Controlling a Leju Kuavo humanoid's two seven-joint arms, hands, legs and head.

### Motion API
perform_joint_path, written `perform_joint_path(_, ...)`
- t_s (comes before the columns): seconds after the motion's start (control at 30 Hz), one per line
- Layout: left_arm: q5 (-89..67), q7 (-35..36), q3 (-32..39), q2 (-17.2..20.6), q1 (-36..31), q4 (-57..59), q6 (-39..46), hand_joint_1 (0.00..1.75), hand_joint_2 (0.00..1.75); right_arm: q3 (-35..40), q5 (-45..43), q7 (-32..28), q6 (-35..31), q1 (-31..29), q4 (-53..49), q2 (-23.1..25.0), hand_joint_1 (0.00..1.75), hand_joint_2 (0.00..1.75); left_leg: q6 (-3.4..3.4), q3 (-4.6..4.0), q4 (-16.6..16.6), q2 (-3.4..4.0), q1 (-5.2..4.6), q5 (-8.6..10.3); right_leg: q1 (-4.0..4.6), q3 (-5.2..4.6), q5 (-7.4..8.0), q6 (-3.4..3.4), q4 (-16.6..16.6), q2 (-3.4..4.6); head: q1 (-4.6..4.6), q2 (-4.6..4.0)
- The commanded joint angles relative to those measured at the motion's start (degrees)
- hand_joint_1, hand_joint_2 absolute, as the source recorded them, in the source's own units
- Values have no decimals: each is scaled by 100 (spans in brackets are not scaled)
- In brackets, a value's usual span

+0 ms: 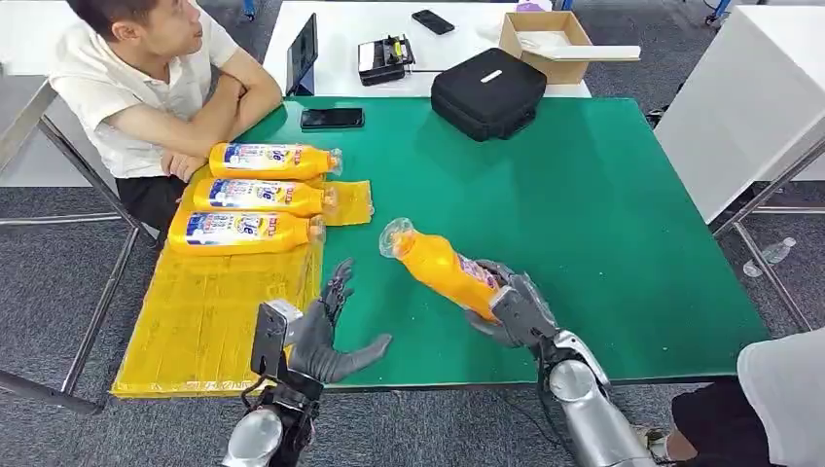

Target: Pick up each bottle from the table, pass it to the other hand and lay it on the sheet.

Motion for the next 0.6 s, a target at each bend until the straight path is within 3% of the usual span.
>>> perform_joint_path(0.03, 215, 52, -52, -317, -287, 750, -27, 0, 175, 522, -133, -122, 39, -451, 251, 183, 175, 175, 0, 10, 2, 17, 1, -6, 5, 8, -1, -19, 0, 8, 0, 0)
perform_joint_path(0.37, 602, -37, -40, -317, -586, 999, 16, 0, 175, 831, -318, -216, 107, -626, 324, 419, 175, 175, -1, 10, 1, 16, 1, -5, 5, 6, -2, -19, 1, 7, -2, 0)
perform_joint_path(0.43, 602, -37, -40, -317, -586, 999, 16, 0, 175, 831, -318, -216, 107, -626, 324, 419, 175, 175, -2, 34, 2, 31, 3, -16, 11, 28, -10, -44, 0, 11, -2, 0)
perform_joint_path(0.6, 610, -42, -42, -317, -580, 1002, 23, 0, 175, 827, -352, -230, 129, -617, 309, 399, 175, 175, 1, 5, 2, 7, 1, -3, 4, 4, -2, -14, -1, 0, 0, 0)
